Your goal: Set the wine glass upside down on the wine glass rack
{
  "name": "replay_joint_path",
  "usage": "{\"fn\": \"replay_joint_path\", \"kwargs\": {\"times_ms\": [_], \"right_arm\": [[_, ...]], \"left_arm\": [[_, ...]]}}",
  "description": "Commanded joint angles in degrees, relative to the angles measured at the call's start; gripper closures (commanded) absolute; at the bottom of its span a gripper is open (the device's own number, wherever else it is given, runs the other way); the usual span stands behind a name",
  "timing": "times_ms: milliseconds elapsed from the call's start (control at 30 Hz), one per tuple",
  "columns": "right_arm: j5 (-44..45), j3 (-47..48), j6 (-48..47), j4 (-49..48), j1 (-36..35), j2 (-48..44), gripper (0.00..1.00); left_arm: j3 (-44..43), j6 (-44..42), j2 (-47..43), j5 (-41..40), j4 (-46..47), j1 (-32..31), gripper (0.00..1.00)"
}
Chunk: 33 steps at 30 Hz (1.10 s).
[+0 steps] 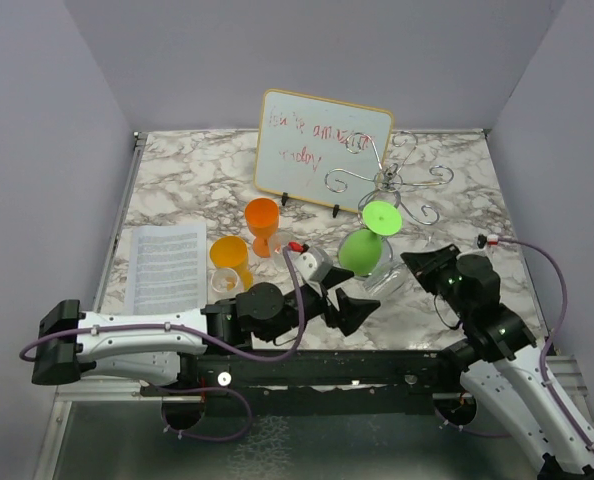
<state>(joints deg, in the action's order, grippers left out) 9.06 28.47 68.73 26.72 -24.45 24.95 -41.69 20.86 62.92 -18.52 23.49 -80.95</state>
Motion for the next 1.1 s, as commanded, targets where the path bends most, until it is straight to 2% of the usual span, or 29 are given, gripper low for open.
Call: {"fn": "replay_joint_path", "kwargs": {"times_ms": [0,133,300,467,600,767,967,1067], "right_arm": [[8.2,3.2,-21.3,-7.4,-0.4,-1.9,0.99],[11.5,2.7,-32.6,-11.8,-0.3,-4.3,0.99],[13.8,2.3,-42.4,-16.0,-0.4,-6.6,0.99],[15.0,1.6,-49.5,-20.5,-0.4,-8.0,0.99],[13.4,2.1,-54.4,-23.7,-0.4,-7.7,0.99],[8.7,3.0,-60.9,-27.0,-0.4,-6.8,0.99],[3.9,6.7,-67.2,-26.8,-0.4,-0.9,0.99],[2.3,8.0,-68.2,-26.9,-0.5,2.0,0.99]], "left_arm": [[-1.9,0.4,-3.7,0.5,-6.6,0.0,0.12],[-6.8,-1.1,-4.3,-2.0,-13.2,0.0,0.1],[-13.3,-3.3,-4.3,-4.7,-19.3,0.0,0.09],[-13.6,-8.1,-4.5,-8.0,-14.5,0.2,0.08],[-17.9,-8.7,-2.8,-10.9,-16.8,1.4,0.07],[-21.8,-5.2,-1.9,-5.8,-19.5,4.9,0.06],[-26.5,2.6,-0.5,8.2,-23.3,16.6,0.06],[-28.7,3.3,0.3,10.4,-25.3,18.9,0.06]]}}
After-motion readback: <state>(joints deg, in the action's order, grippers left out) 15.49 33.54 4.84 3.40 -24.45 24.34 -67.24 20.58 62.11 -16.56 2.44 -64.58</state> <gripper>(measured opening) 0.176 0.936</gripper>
